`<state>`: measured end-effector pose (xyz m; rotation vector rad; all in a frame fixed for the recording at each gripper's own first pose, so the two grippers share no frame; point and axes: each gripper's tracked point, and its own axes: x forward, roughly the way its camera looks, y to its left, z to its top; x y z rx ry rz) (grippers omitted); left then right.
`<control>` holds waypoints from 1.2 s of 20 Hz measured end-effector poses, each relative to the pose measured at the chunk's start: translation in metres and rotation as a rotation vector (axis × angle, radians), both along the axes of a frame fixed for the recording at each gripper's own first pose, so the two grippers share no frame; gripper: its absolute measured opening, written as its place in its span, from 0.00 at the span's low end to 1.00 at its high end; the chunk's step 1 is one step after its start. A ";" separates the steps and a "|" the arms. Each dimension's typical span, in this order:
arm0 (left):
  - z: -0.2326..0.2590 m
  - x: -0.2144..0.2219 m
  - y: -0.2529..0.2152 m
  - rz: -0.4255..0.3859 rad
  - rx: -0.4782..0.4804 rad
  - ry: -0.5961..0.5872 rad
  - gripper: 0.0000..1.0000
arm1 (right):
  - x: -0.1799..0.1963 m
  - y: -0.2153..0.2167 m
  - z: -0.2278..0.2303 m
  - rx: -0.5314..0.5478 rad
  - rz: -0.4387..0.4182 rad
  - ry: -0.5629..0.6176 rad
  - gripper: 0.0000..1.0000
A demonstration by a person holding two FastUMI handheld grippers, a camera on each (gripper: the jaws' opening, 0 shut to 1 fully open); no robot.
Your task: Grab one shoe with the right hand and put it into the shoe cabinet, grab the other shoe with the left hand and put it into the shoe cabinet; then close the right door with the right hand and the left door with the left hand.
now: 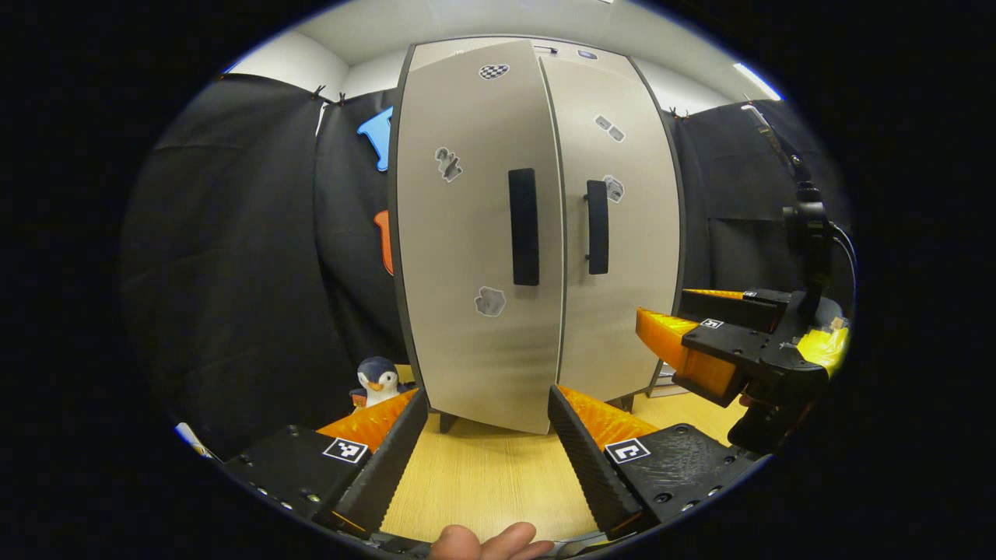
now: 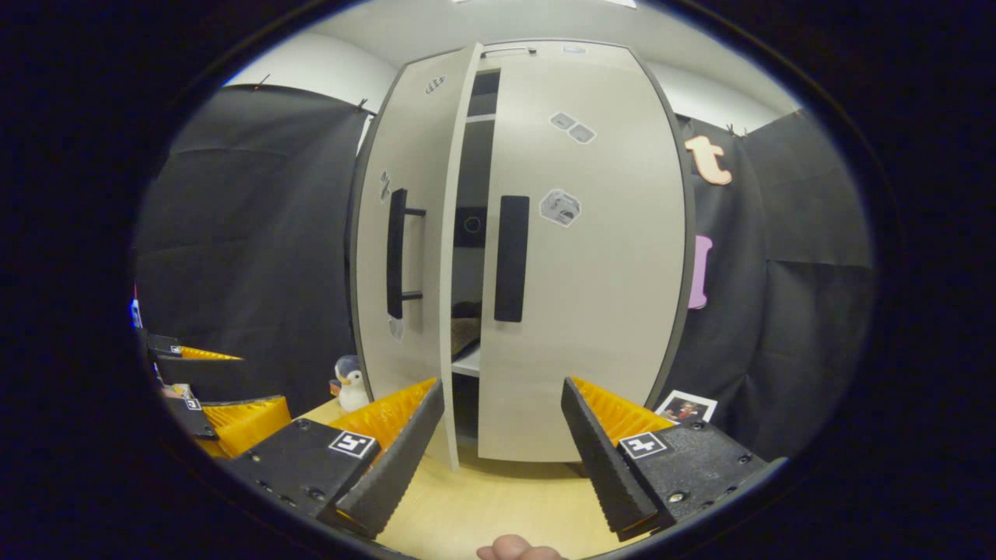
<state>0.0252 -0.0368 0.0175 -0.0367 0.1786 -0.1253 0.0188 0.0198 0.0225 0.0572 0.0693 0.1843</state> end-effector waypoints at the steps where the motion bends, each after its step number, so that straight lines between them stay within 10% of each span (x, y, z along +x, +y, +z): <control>1: 0.000 -0.001 0.002 0.005 -0.002 -0.002 0.95 | 0.000 0.003 0.000 -0.007 0.005 0.000 1.00; 24: -0.003 0.015 -0.001 -0.025 -0.023 -0.022 0.95 | -0.017 -0.041 -0.007 0.005 -0.146 0.007 0.99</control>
